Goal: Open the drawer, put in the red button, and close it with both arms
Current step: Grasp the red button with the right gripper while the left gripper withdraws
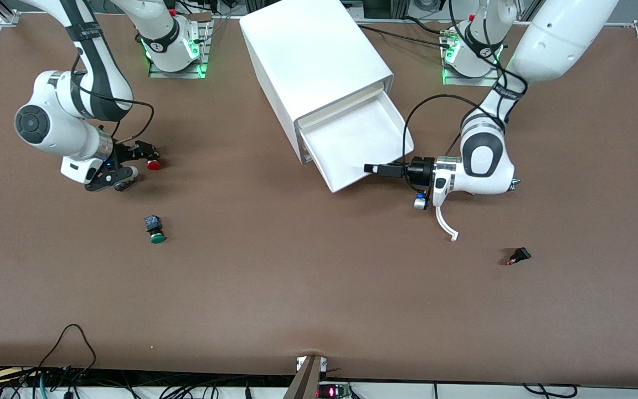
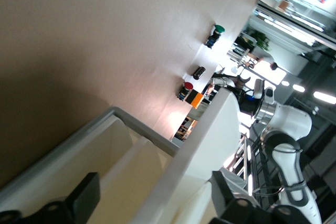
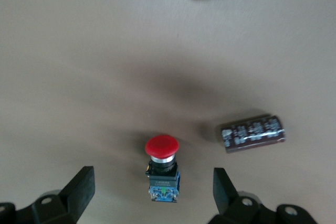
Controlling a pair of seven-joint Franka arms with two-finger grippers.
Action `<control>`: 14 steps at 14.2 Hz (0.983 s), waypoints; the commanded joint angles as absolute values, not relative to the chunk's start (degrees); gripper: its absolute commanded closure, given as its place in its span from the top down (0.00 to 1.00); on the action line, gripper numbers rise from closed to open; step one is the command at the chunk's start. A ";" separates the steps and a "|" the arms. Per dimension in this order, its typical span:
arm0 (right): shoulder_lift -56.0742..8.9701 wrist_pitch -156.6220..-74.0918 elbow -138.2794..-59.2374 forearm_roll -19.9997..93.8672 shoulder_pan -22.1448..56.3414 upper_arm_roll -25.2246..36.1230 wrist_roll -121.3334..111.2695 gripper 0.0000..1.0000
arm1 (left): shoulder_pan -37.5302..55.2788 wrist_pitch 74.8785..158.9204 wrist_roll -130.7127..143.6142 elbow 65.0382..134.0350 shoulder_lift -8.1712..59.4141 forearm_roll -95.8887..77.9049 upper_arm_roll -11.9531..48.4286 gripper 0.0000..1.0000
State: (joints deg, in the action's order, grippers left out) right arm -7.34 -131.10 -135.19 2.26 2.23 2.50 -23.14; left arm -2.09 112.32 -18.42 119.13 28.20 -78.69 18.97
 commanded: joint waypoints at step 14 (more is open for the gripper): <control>-9.14 -152.66 -151.26 1.85 1.85 3.07 -28.03 0.70 | -16.26 99.49 -11.86 100.47 18.21 -15.17 18.19 1.00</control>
State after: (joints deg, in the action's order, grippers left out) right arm -9.56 -150.58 -149.79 2.26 2.24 2.54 -26.01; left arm -16.32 101.13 -11.90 102.75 21.17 -23.02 17.90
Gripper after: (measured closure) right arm 0.260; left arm 0.000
